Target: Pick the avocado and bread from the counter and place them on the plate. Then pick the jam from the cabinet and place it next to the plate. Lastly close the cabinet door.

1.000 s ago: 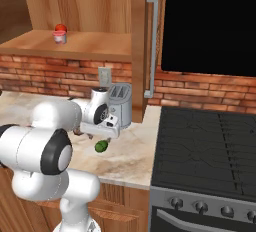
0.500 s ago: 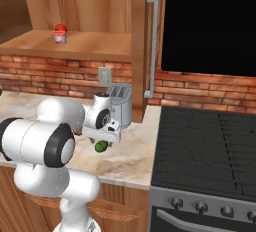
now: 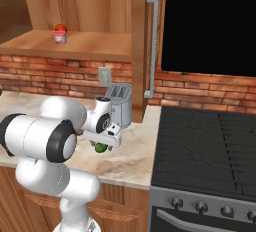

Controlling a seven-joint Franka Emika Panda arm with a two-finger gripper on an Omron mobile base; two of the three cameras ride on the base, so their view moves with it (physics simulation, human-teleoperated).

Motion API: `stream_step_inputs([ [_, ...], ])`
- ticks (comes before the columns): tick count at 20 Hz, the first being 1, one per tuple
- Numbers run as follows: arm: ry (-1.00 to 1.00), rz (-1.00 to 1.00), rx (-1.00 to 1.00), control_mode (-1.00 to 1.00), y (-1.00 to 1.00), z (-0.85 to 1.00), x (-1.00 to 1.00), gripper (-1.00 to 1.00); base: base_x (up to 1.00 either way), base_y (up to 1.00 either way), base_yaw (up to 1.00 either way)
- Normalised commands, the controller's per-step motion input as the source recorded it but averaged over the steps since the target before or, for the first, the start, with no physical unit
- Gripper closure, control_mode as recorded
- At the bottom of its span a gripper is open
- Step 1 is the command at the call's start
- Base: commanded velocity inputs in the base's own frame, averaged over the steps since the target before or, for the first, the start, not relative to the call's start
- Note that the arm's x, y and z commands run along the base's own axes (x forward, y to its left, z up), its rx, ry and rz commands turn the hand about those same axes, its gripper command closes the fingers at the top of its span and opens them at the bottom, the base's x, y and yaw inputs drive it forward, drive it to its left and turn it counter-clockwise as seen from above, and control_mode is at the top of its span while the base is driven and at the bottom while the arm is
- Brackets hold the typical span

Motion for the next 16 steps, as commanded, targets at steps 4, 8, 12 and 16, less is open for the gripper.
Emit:
stream_step_inputs([
  [4, 0.01, -0.08, 0.00, -1.00, 0.00, -0.23, 0.00, -1.00, 0.00, 0.00, 0.00],
  [8, 0.00, -0.05, 0.00, -1.00, 0.00, -0.25, 0.00, 1.00, 0.00, 0.00, 0.00],
  [12, 0.00, -0.08, 0.00, -1.00, 0.00, -0.20, -0.02, 1.00, 0.00, 0.00, 0.00],
  [16, 0.00, -0.08, 0.00, -1.00, -0.03, -0.09, -0.11, 1.00, 0.00, 0.00, 0.00],
])
